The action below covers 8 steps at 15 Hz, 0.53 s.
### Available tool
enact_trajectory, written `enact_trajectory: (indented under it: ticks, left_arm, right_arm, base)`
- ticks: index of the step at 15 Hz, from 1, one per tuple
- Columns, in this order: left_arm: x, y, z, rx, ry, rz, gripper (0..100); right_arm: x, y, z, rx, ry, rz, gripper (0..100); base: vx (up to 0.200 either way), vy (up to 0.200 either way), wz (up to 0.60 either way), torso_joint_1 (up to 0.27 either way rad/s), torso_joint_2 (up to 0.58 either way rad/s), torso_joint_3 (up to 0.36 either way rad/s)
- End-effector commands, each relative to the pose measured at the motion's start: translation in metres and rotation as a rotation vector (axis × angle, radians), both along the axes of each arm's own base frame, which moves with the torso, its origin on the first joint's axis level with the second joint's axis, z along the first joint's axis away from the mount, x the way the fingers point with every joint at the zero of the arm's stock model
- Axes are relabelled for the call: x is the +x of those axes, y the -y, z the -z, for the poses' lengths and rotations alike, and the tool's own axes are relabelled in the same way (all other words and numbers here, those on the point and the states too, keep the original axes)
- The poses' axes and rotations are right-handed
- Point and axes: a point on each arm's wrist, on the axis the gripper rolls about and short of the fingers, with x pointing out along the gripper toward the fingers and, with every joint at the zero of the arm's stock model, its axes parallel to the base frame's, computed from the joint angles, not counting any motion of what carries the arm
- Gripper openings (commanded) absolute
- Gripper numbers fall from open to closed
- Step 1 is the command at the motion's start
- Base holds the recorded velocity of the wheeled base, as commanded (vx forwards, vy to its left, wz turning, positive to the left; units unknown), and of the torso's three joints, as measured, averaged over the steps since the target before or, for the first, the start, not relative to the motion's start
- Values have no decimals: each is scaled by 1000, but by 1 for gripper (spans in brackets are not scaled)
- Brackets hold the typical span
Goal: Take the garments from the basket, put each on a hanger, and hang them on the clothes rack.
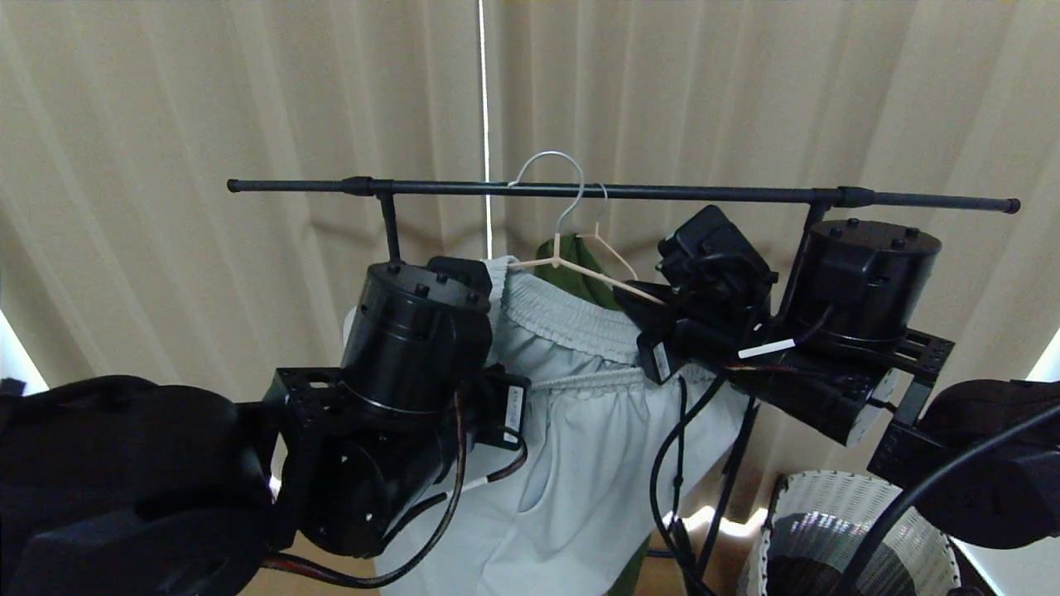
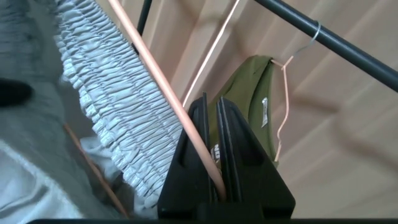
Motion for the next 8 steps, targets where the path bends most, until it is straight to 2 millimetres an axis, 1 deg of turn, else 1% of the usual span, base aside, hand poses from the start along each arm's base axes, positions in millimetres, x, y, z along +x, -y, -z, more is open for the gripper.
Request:
enact_trajectory:
  ticks: [1,3,5,6,7,8]
  left_arm:
    - [-7,-4,7,36,-1,19,0]
    - [-10,-8,11,32,75,48,0]
    - [-11,-17,10,18,128,58,0]
    - [-11,-20,7,7,140,56,0]
    - [-10,-29,-2,-23,157,62,0]
    - [-10,-32,-6,-37,161,71,0]
  right_arm:
    - [1,0,2,-3,-4,2,0]
    - [2,1,3,-5,-6,7,0]
    - [0,2,8,-19,-23,8,0]
    - [-1,3,11,-25,-32,8,0]
    - [-3,4,16,-36,-47,8,0]
    - [-4,5,18,-41,-54,8,0]
  base:
    - [0,0,0,0,0,0]
    - [0,0,0,0,0,0]
    - [0,0,0,0,0,0]
    - [0,0,0,0,0,0]
    - [0,0,0,0,0,0]
    - [0,0,0,0,0,0]
